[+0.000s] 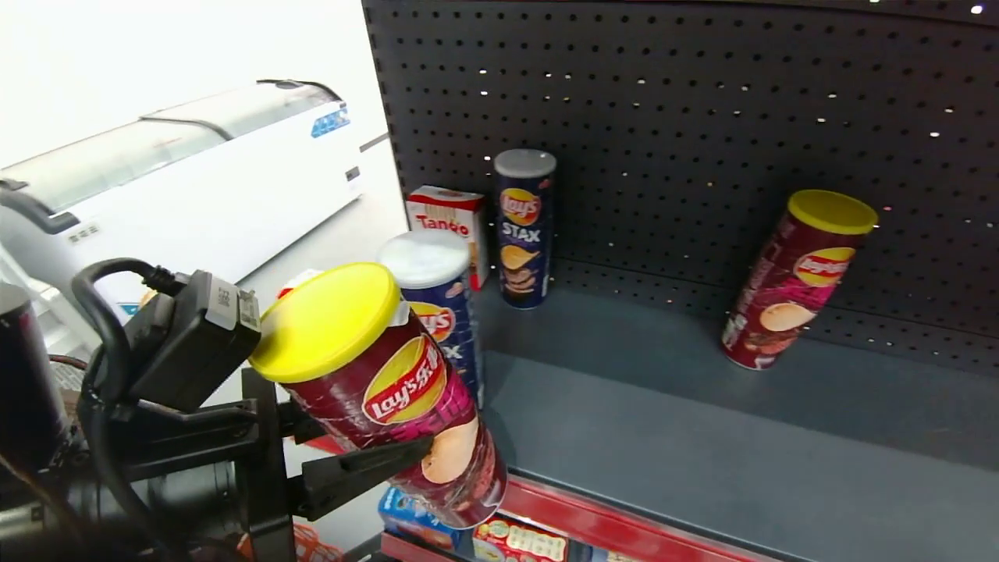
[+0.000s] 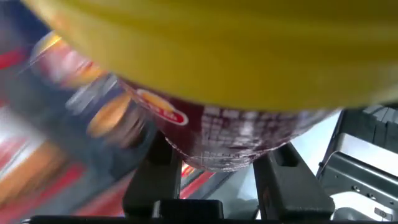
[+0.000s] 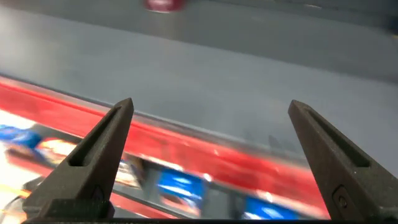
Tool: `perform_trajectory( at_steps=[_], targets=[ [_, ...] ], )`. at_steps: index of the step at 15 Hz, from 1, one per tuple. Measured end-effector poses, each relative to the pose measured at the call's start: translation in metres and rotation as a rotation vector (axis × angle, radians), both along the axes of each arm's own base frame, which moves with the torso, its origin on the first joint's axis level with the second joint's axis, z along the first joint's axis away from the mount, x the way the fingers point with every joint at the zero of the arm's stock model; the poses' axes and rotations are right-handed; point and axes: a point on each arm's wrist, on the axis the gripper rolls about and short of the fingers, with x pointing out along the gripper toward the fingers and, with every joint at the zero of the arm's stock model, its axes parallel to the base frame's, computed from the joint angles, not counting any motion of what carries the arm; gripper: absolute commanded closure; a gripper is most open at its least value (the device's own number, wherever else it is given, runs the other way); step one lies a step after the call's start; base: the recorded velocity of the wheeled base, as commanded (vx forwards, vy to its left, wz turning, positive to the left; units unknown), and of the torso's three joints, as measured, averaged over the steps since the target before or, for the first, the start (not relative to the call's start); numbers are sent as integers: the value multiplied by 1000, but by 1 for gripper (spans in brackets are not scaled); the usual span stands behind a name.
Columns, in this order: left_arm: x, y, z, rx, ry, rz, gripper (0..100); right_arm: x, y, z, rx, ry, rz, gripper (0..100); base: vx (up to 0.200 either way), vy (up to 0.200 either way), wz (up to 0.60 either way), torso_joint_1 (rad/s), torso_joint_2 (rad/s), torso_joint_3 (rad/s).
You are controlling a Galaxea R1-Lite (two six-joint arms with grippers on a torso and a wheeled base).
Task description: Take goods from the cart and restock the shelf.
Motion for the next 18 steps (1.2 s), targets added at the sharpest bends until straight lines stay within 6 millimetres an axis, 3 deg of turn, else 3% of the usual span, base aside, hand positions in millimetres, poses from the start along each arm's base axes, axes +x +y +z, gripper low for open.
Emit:
perform_trajectory(
  at_steps=[6, 13, 18],
  targets=[
    [2, -1, -1, 3, 5, 0, 100, 0, 0, 0, 0, 0, 0, 0, 0, 0, -600, 4, 3, 6],
    [2, 0, -3, 7, 12, 4, 100, 0, 0, 0, 0, 0, 0, 0, 0, 0, 0, 0, 0, 0],
    [2, 0, -4, 8, 13, 8, 100, 0, 0, 0, -2, 1, 1, 0, 0, 0, 480, 2, 2, 0]
  ],
)
